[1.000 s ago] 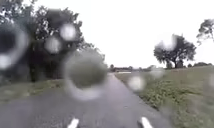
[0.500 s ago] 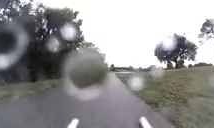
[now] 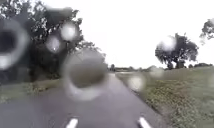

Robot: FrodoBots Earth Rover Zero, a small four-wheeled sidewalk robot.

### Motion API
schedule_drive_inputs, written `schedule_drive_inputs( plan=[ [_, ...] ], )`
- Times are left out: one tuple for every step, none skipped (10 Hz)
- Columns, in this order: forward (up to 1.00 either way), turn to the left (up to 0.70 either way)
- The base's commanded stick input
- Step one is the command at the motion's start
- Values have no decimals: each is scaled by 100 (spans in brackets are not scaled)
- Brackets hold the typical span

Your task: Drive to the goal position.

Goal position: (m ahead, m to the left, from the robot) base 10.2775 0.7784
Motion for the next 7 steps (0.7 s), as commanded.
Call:
schedule_drive_inputs(
  plan=[
    [70, 0],
    [70, 0],
    [70, 0],
    [70, 0],
    [70, 0],
    [70, 0],
    [70, 0]
  ],
)
